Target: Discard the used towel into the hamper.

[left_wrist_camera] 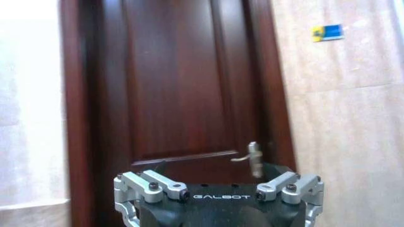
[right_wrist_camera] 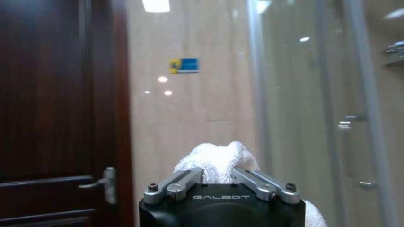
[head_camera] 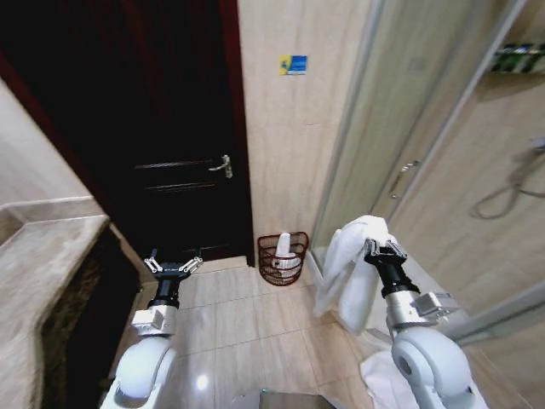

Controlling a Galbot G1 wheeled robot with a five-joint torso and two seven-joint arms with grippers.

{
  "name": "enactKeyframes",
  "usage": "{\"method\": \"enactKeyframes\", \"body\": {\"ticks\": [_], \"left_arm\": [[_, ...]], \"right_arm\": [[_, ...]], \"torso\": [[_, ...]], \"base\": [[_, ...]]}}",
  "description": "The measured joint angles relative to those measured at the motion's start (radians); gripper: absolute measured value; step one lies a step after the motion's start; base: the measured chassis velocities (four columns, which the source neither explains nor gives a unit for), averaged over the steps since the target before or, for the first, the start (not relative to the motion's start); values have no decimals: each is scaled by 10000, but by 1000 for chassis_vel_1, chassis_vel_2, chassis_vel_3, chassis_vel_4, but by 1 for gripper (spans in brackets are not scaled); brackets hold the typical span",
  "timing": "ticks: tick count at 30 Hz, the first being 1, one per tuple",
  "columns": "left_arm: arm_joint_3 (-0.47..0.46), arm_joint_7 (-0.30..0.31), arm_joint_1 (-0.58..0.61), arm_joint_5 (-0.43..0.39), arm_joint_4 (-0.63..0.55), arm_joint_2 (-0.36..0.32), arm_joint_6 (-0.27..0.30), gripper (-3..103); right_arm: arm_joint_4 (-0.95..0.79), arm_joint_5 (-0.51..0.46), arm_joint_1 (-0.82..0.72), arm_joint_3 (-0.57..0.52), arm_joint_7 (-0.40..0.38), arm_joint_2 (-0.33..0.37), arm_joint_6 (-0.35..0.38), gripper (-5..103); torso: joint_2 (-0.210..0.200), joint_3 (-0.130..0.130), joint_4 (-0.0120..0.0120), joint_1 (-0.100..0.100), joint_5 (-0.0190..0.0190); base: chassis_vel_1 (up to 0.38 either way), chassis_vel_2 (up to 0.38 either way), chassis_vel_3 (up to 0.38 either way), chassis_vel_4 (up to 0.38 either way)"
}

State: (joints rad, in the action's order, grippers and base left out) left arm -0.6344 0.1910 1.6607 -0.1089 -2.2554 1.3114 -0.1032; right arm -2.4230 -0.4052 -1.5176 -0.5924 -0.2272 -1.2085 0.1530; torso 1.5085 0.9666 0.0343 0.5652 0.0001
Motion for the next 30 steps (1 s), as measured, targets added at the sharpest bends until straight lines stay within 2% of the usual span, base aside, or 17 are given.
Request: {"method": "enactKeyframes", "body": {"ticks": [13,16,30], "left_arm": [[143,80,-20,90,85,-83,-85,100],[343,142,-12,226,34,-117,-116,100],[557,232,198,526,-92,-155,-114,100]], "right_arm": [[-261,-282,274,-62,-145,82,372,5],[-289,-520,394,-347,-78,210,556,5],[-169,-815,664,-411,82,358,648,5]], "torso": [[0,0,3,-1,-2],[0,0,-5,-1,-2],[1,-1,-1,-3,-1]], "base": [[92,97,87,82],[0,0,0,0],[-19,18,18,-15]]}}
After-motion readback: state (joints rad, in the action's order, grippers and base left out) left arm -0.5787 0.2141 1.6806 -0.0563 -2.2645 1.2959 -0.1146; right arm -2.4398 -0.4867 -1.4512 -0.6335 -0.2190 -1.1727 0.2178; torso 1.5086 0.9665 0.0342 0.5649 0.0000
